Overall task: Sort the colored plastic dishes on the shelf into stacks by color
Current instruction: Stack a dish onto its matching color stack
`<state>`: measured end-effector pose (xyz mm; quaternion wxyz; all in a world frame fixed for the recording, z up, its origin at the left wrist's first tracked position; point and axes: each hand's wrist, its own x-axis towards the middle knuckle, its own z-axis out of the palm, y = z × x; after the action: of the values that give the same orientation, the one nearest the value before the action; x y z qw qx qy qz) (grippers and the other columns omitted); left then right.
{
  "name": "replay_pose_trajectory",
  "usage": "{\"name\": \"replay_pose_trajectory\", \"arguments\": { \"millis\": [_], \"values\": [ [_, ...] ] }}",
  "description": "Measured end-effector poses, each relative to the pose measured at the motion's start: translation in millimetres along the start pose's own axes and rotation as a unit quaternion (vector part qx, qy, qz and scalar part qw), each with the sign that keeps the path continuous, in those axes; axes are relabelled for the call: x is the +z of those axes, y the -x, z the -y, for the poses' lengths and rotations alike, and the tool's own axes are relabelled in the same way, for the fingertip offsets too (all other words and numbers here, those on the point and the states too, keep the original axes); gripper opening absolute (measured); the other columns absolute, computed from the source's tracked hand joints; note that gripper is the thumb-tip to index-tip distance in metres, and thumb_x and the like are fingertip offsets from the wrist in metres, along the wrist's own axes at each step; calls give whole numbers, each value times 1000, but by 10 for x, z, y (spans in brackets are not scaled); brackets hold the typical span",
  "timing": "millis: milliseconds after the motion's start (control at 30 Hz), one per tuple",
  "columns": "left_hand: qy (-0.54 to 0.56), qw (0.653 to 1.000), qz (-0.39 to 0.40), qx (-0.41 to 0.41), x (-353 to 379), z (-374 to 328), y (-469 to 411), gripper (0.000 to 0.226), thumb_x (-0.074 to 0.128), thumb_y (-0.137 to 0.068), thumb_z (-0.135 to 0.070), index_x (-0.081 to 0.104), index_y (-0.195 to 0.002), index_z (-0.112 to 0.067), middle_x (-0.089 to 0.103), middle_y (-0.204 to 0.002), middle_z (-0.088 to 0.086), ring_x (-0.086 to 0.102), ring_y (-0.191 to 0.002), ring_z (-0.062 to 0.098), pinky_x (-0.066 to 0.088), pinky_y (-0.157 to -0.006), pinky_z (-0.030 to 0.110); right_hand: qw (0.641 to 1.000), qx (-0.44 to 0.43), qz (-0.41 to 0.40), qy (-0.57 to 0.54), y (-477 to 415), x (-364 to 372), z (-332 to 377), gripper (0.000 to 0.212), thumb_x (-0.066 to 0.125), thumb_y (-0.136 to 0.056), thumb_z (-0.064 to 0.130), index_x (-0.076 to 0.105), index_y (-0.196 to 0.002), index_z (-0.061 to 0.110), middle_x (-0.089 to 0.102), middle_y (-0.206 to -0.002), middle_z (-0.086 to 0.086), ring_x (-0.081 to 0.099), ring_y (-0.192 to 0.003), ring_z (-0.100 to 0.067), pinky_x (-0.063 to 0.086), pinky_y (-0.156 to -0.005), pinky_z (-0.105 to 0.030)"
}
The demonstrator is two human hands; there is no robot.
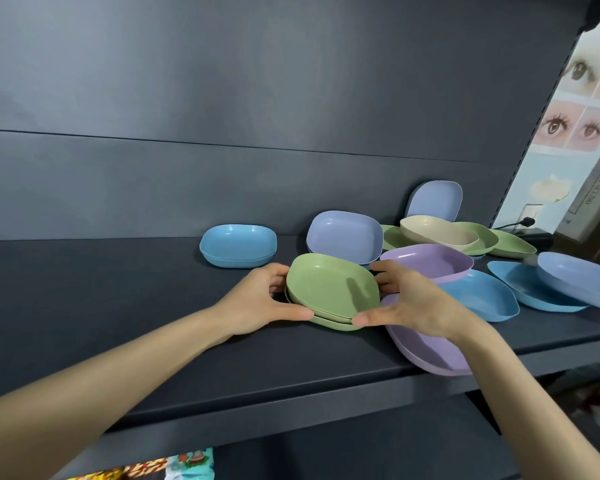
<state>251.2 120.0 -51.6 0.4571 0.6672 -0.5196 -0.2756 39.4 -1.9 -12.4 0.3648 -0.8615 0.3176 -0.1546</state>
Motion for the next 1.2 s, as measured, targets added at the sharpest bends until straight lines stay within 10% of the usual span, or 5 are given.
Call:
{"name": "replay_pose_trajectory", "arguments": {
  "millis": [400,667,800,967,1200],
  "values": [
    [-17,996,-84,18,-418,-19,363,71,87,-51,-30,59,-116,-22,67,-111,-10,63,-102,3,47,-93,17,997,-75,-4,11,-143,278,356,72,89,-58,29,41,-111,37,57,-99,25,58,-95,4,45,-77,-5],
    [-76,984,-162,8,-1156,280,1033,83,87,-37,-61,62,-109,-28,71,-100,-11,64,-99,1,48,-95,23,989,-130,67,-35,-429,986,913,79,89,-57,33,50,-125,26,62,-115,12,58,-109,-7,48,-96,-29],
    [-96,976,-193,-11,-1434,455,1296,92,75,-26,-81,61,-105,-33,70,-99,-14,63,-98,-3,46,-93,20,982,-137,104,-73,-515,1320,1140,64,87,-64,21,47,-113,33,59,-109,20,55,-99,8,46,-84,-9],
    [-93,973,-209,-32,-1656,618,1442,90,74,-24,-82,61,-99,-34,70,-97,-14,64,-95,-4,47,-91,19,979,-138,102,-114,-569,1638,1288,73,87,-65,17,42,-122,30,51,-102,29,50,-93,14,43,-75,-1],
    [-99,975,-196,-38,-1699,711,1425,72,80,-46,-67,62,-106,-32,69,-100,-15,61,-97,-7,46,-96,23,981,-116,52,-143,-578,1775,1186,86,88,-61,29,44,-135,24,53,-116,24,49,-116,1,41,-100,-21]
  ]
}}
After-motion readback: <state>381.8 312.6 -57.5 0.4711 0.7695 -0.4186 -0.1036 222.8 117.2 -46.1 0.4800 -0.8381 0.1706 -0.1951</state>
